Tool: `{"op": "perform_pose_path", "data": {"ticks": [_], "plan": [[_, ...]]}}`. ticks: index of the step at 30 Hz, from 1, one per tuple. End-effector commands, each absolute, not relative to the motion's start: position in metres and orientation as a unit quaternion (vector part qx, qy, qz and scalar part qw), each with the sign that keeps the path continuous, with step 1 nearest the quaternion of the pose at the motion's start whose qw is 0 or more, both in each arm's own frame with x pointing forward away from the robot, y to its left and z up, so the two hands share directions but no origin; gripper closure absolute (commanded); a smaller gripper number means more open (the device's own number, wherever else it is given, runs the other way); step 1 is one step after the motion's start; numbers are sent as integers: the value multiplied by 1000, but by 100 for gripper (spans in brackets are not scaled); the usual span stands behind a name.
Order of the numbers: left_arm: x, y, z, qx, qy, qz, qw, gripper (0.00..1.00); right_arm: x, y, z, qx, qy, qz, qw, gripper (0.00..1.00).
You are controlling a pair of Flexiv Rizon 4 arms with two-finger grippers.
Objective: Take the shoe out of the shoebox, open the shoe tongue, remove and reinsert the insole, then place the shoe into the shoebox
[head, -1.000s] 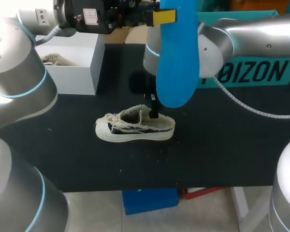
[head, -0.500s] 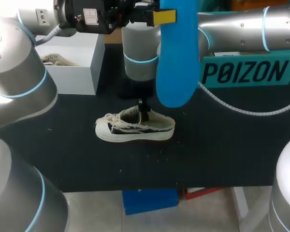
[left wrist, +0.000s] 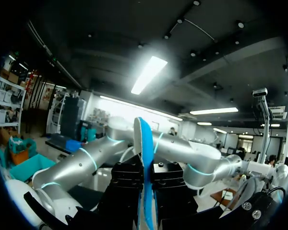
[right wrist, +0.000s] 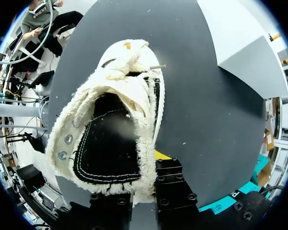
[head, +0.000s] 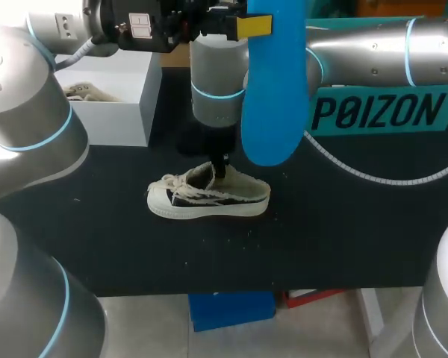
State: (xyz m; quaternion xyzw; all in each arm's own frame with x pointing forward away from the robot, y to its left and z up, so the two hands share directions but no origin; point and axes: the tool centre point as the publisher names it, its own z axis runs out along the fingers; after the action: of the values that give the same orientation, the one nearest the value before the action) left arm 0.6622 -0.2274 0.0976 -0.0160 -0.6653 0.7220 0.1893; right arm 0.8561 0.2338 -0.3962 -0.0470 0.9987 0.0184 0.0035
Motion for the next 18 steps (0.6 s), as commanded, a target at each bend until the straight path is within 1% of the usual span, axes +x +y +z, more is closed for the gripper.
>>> {"op": "perform_pose_path", "data": {"ticks": [1,13,15,18], "plan": [[662,-229,97,-15,-665,722,188,100,856,233,-396,-47,999,19,4,100],[662,-229,97,-15,-665,722,188,100,856,233,-396,-47,999,19,4,100],[662,-229,97,-15,-665,722,188,100,856,232,-377,-56,998,24,0,100],[662,-229,97,-15,-665,722,188,100,855,225,-322,-49,998,14,27,100]]}}
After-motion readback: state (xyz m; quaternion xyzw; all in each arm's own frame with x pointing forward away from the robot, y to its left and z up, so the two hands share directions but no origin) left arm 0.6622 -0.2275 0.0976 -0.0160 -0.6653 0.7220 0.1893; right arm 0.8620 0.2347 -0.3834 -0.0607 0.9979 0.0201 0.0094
